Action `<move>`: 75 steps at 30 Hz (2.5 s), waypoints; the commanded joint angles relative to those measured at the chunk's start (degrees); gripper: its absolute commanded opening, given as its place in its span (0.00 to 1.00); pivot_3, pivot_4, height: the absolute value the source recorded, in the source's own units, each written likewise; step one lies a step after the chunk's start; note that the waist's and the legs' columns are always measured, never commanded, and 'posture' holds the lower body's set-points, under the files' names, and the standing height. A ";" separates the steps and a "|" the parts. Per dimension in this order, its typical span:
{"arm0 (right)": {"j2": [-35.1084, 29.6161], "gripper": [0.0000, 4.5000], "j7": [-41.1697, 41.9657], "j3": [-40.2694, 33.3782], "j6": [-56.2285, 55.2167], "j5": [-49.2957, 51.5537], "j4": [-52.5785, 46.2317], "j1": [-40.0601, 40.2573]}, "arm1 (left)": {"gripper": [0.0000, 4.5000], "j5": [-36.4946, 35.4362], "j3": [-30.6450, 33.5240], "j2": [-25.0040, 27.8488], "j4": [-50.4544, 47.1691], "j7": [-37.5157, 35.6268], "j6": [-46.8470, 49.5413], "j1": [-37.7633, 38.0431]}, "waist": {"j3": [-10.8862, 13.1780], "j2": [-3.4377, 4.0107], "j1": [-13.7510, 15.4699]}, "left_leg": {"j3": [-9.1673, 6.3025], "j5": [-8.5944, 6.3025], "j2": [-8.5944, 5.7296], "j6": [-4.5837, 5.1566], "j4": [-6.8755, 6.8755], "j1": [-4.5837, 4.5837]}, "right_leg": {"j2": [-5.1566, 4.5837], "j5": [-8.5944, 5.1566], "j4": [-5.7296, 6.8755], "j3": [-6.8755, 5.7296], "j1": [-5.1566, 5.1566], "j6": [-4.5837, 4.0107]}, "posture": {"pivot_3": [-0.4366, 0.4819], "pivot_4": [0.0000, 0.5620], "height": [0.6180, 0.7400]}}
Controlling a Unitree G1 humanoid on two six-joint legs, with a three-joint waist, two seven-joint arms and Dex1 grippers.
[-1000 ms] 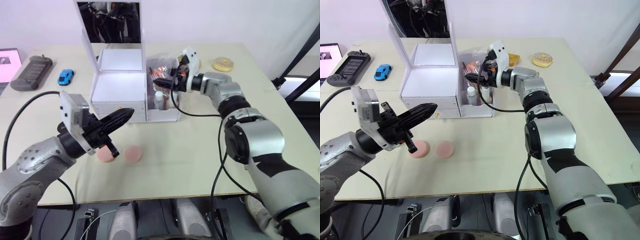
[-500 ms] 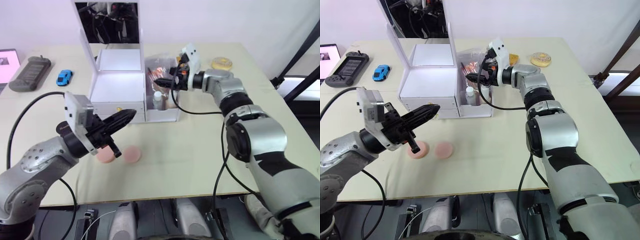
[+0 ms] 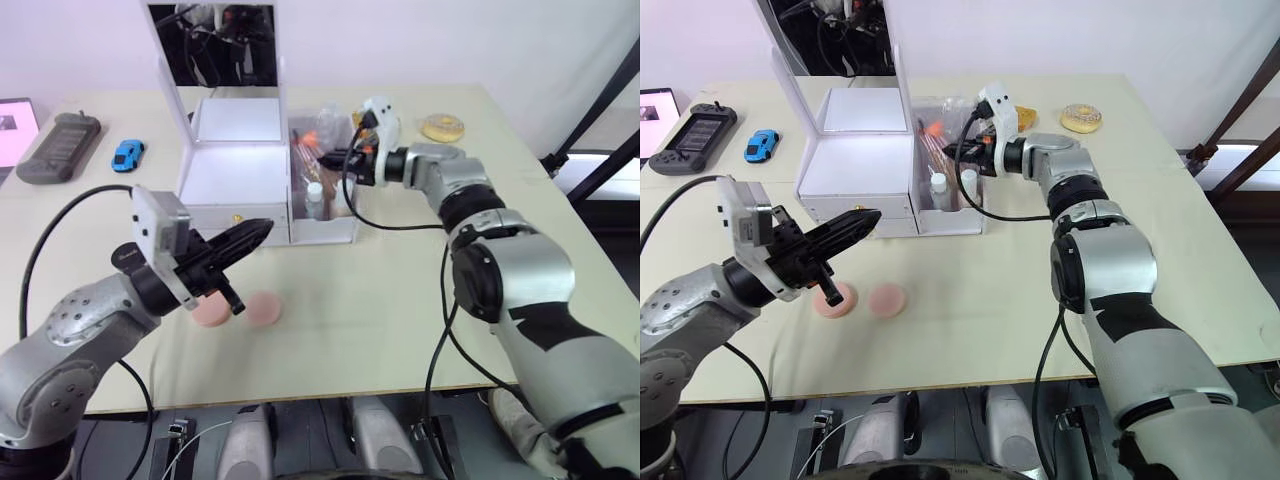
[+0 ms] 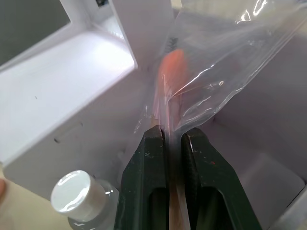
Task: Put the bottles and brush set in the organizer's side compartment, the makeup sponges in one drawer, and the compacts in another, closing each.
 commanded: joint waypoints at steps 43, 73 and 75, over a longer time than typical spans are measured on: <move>3.26 0.72 -5.65 -0.49 -11.55 -2.27 -0.52 1.18 | 0.00 0.56 -1.08 -0.16 -0.54 -1.19 -0.46 -2.50 | 0.01 0.01 -1.28 | -0.05 0.00 0.00 0.00 -0.03 -0.01 | 0.02 0.00 0.00 0.00 0.00 0.01 | 0.48 0.27 0.98; -0.39 0.28 1.64 10.18 -13.81 -8.35 -12.68 1.20 | 0.00 1.12 4.31 2.82 2.70 -4.80 -1.01 -0.26 | 0.02 0.04 -1.64 | -0.07 0.00 0.00 0.00 -0.05 0.00 | 0.04 -0.02 0.02 0.00 -0.05 0.02 | 0.48 0.27 0.98; 0.39 0.04 -1.15 11.53 -14.87 -9.65 -10.74 0.37 | 0.00 1.59 4.80 2.98 3.27 -5.20 -1.18 -0.33 | 0.02 0.04 -1.62 | -0.07 0.00 0.00 0.00 -0.05 0.00 | 0.03 -0.02 0.02 0.00 -0.05 0.02 | 0.48 0.27 0.98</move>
